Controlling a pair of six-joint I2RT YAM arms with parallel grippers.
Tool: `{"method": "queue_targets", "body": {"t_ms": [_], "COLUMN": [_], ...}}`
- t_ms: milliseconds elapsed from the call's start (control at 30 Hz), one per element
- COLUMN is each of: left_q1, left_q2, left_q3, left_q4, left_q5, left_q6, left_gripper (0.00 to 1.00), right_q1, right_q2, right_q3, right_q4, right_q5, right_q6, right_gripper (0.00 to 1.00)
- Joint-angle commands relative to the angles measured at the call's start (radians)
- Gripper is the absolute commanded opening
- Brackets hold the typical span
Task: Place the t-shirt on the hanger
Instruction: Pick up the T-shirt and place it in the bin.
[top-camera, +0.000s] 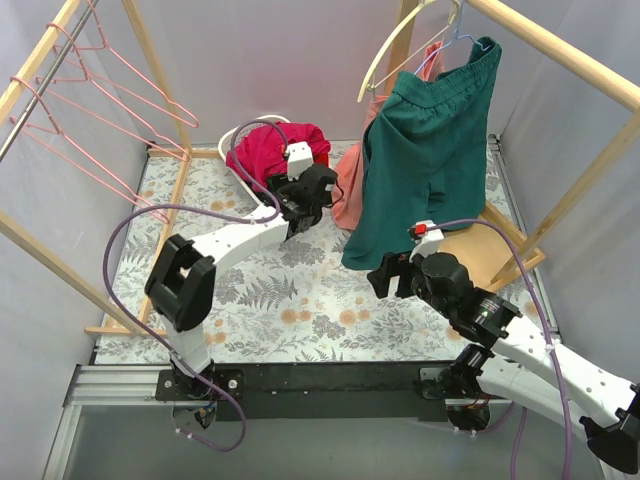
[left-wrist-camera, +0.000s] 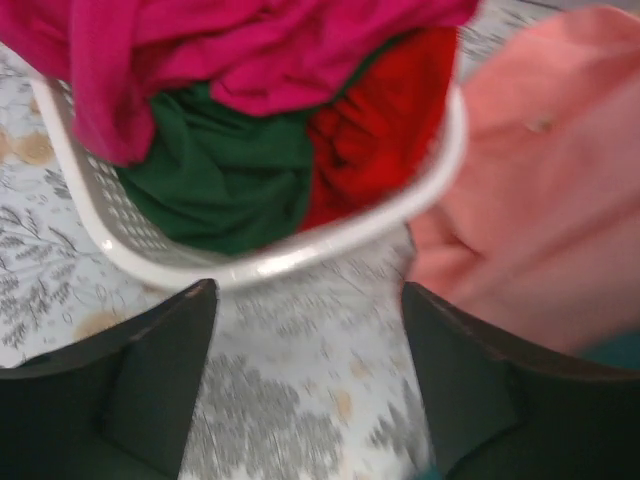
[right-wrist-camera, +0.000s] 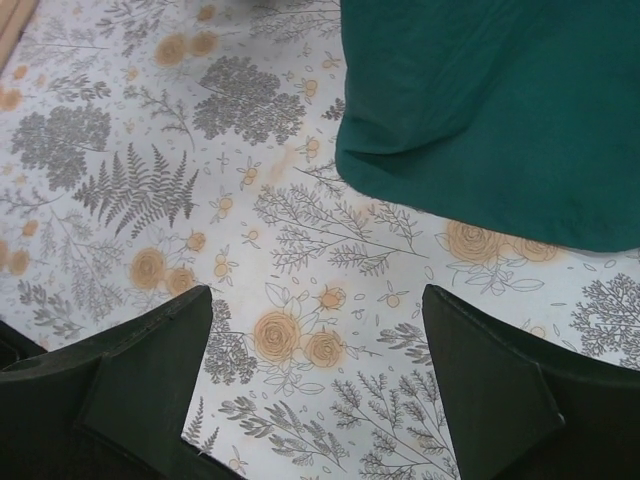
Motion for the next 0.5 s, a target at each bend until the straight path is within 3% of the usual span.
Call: {"method": "queue_targets", "body": {"t_ms": [0,167,467], "left_q1": [0.113,0.171,0.216], "left_q2": [0.105,0.223,0.193], "left_q3": [0.086,0.186,0.059], "left_q4": [0.140,0.184,0.364], "left_q5": [-0.057,-0.148,-0.250], "left_q6": [0.186,0.275,0.443], "left_gripper": [0.65,0.63,0.70], "right_q1": [-0.003,-0.001,-0.003], "right_q2": [-0.050,-0.065,-0.077], "right_q3": [-0.002,-0.014,-0.053], "right_q4": [0.029,0.026,0.012], "right_q5": [-0.066,-0.090,-0.090], "right_q6": [0.017,0.022,0.039], "right_gripper": [0.93,0.92,0.91]}}
